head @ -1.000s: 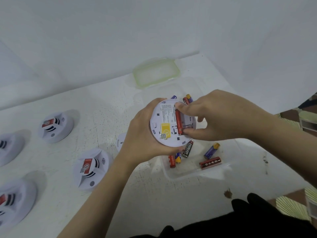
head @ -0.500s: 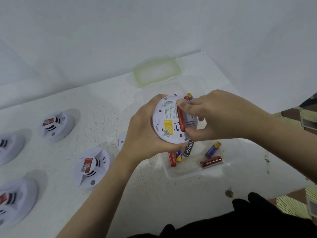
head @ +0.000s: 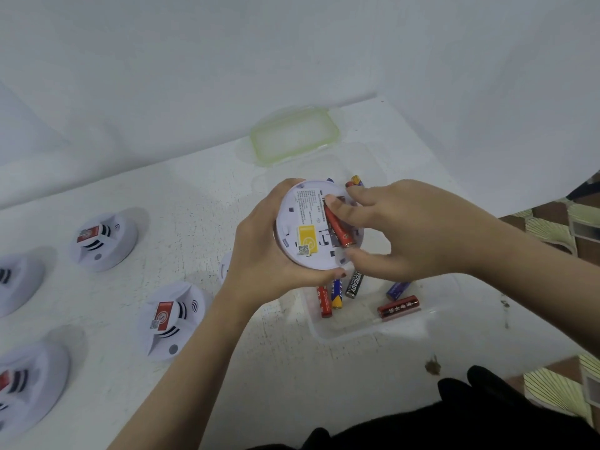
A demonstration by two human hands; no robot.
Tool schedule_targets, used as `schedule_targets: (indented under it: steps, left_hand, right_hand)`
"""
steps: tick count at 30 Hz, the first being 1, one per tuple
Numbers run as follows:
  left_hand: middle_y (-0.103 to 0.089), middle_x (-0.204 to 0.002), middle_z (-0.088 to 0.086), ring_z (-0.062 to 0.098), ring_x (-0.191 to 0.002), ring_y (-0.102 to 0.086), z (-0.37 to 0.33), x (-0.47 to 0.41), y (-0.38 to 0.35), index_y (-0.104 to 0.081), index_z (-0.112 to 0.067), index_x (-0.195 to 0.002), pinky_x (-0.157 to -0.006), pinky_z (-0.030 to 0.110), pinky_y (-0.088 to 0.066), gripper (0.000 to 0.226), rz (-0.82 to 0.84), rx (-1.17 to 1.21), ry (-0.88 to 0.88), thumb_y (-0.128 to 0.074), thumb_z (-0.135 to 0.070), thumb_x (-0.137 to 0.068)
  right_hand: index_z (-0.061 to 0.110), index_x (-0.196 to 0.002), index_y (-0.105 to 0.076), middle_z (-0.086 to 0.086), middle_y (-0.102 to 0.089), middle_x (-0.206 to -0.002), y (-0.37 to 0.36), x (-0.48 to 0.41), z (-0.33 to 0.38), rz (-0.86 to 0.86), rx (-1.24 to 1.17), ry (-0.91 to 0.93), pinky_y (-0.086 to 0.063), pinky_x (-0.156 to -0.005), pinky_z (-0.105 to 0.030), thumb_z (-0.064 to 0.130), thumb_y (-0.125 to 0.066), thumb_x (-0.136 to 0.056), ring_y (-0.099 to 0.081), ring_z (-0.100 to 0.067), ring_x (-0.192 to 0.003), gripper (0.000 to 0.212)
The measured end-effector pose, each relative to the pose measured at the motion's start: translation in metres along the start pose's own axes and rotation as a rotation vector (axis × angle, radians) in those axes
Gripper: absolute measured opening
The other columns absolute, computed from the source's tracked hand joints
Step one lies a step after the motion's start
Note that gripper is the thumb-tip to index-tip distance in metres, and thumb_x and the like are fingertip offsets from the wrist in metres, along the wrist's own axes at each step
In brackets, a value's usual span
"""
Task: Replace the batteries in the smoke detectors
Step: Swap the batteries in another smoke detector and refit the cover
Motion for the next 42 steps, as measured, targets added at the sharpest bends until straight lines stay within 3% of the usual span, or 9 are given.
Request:
schedule_targets:
  steps: [3,7,14,18,22,27,32,38,42]
  left_hand:
    - [-0.065,-0.110,-0.017,0.011,-0.106,-0.064,0.004,0.001,0.001,-0.054,-0.027,-0.123,-0.089,0.017,-0.048,0.079,-0.003,-0.003,0.001,-0.088,-0.035,-0.052]
    - [-0.062,-0.117,-0.024,0.005,-0.112,-0.061,0.008,0.003,0.004,-0.049,-0.031,-0.125,-0.092,0.016,-0.046,0.081,0.003,0.035,0.002,-0.086,-0.034,-0.054]
    - [-0.055,-0.126,-0.025,0.003,-0.122,-0.054,0.020,0.002,0.011,-0.041,-0.030,-0.131,-0.100,0.021,-0.045,0.091,-0.023,0.017,0.008,-0.087,-0.038,-0.052]
    - [-0.049,-0.128,-0.033,-0.004,-0.123,-0.050,0.029,-0.001,0.021,-0.039,-0.033,-0.132,-0.098,0.012,-0.042,0.094,-0.117,-0.036,0.047,-0.086,-0.043,-0.051]
    - [-0.045,-0.126,-0.040,-0.009,-0.122,-0.047,0.038,-0.005,0.024,-0.037,-0.023,-0.135,-0.098,0.011,-0.042,0.099,-0.153,-0.050,0.061,-0.085,-0.044,-0.051]
    - [-0.041,-0.132,-0.029,-0.006,-0.126,-0.045,0.044,-0.014,0.021,-0.033,-0.016,-0.139,-0.102,0.015,-0.041,0.104,-0.174,-0.013,0.078,-0.086,-0.040,-0.053]
    - [-0.039,-0.134,-0.017,-0.011,-0.125,-0.042,0.048,-0.028,0.023,-0.031,-0.001,-0.141,-0.103,0.013,-0.039,0.109,-0.207,-0.031,0.077,-0.086,-0.039,-0.055]
    - [-0.041,-0.137,-0.005,-0.002,-0.129,-0.043,0.054,-0.034,0.032,-0.030,0.003,-0.141,-0.106,0.020,-0.040,0.109,-0.253,-0.030,0.102,-0.088,-0.035,-0.057]
    - [-0.043,-0.136,-0.005,-0.001,-0.128,-0.044,0.059,-0.032,0.036,-0.031,0.001,-0.141,-0.105,0.023,-0.042,0.111,-0.274,-0.031,0.122,-0.087,-0.039,-0.055]
  right_hand:
    - [0.010,-0.127,-0.058,-0.013,-0.067,-0.109,-0.001,0.002,0.002,0.050,0.016,-0.050,-0.044,-0.058,-0.025,0.060,-0.042,-0.085,-0.059,-0.020,-0.065,0.067]
    - [0.015,-0.129,-0.058,-0.011,-0.050,-0.140,-0.006,0.006,0.001,0.024,-0.138,-0.132,-0.054,-0.074,-0.034,0.054,-0.044,-0.090,-0.067,-0.027,-0.096,0.057]
    - [0.014,-0.103,-0.070,-0.004,-0.048,-0.141,-0.015,0.025,0.003,-0.330,-0.335,-0.208,-0.041,-0.100,-0.020,0.030,-0.047,-0.094,-0.045,-0.004,-0.127,0.029]
    - [0.028,-0.090,-0.069,0.005,-0.038,-0.149,-0.012,0.039,0.000,-0.105,-0.342,-0.203,-0.026,-0.107,-0.012,0.040,-0.044,-0.092,-0.034,-0.001,-0.134,0.028]
    - [0.036,-0.088,-0.072,0.012,-0.050,-0.137,-0.010,0.035,0.003,0.107,-0.399,-0.207,-0.020,-0.099,-0.001,0.050,-0.046,-0.085,-0.036,0.007,-0.125,0.030]
    - [0.020,-0.098,-0.071,0.018,-0.062,-0.093,-0.012,-0.004,-0.021,-0.090,-0.348,-0.245,-0.029,-0.081,-0.003,0.024,-0.054,-0.089,-0.053,-0.004,-0.088,0.021]
    - [0.025,-0.110,-0.067,0.012,-0.059,-0.091,-0.020,-0.055,-0.055,0.029,-0.183,-0.429,-0.028,-0.073,-0.021,0.012,-0.052,-0.089,-0.041,-0.008,-0.089,0.029]
    - [0.028,-0.112,-0.066,0.008,-0.064,-0.104,-0.038,-0.095,-0.066,0.263,-0.006,-0.323,-0.036,-0.071,-0.024,0.013,-0.058,-0.087,-0.051,-0.013,-0.095,0.030]
    - [0.025,-0.109,-0.060,0.008,-0.059,-0.087,-0.046,-0.101,-0.068,0.263,0.101,-0.257,-0.035,-0.067,-0.026,0.025,-0.061,-0.087,-0.051,-0.015,-0.085,0.022]
Point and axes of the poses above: each hand's wrist, its own x-axis away from the middle knuckle, its own y-axis out of the back of the hand, z = x × y, the point moved 1 cm from there along -x, towards the middle knuckle
